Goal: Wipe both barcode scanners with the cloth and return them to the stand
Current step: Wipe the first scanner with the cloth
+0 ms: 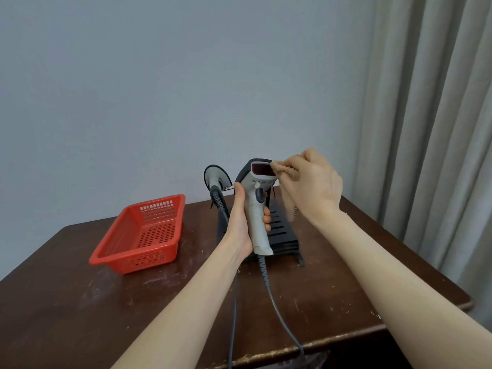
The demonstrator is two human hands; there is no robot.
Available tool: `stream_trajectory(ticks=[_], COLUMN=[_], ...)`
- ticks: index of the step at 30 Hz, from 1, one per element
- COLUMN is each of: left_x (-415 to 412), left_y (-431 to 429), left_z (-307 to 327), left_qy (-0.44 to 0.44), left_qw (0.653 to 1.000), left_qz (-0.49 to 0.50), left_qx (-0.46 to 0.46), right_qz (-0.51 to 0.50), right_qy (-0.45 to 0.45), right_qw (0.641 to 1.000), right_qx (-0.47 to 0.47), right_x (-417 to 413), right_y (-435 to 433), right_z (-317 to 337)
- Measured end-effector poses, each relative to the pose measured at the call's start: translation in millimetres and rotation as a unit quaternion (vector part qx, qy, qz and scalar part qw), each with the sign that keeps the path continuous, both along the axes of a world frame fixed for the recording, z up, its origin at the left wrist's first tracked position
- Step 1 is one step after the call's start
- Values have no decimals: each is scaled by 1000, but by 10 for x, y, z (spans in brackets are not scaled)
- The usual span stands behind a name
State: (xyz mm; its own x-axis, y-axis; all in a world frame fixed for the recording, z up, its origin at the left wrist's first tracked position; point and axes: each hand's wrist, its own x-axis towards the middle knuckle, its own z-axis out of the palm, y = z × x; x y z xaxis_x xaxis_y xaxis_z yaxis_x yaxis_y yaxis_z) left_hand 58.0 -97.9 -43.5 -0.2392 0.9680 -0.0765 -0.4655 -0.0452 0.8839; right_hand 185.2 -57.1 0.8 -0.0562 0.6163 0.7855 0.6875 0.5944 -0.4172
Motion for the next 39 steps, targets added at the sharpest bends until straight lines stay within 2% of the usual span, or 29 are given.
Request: stream_trajectory(ticks=[3, 7, 11, 18, 26, 32, 36, 39], left_x=[20, 32, 15, -14, -2, -29, -63, -61], left_y=[-1, 2, 2, -14, -22, -31, -36, -38], left_z=[-6, 12, 11, 11, 13, -5, 4, 8], left_qy=[14, 26, 44, 42, 43, 35, 13, 12], left_qw=[1000, 1000, 999, 999, 999, 999, 1000, 1000], left_qz=[-5, -14, -25, -25, -16, -2, 3, -3], left_qx=[0, 3, 4, 5, 7, 6, 2, 2], right_qz=[12, 46, 121, 213, 102, 12, -36, 9], right_qy=[-23, 7, 18, -3, -72, -138, -73, -13], right_qw=[1000, 999, 992, 976, 992, 989, 992, 1000], right_qx=[1, -10, -2, -50, -10, -42, -96, -15], right_x=[-52, -78, -110, -90, -49, 14, 110, 72], right_y=[17, 14, -16, -19, -34, 19, 116, 56], right_z=[-28, 17, 86, 191, 180, 148, 162, 158])
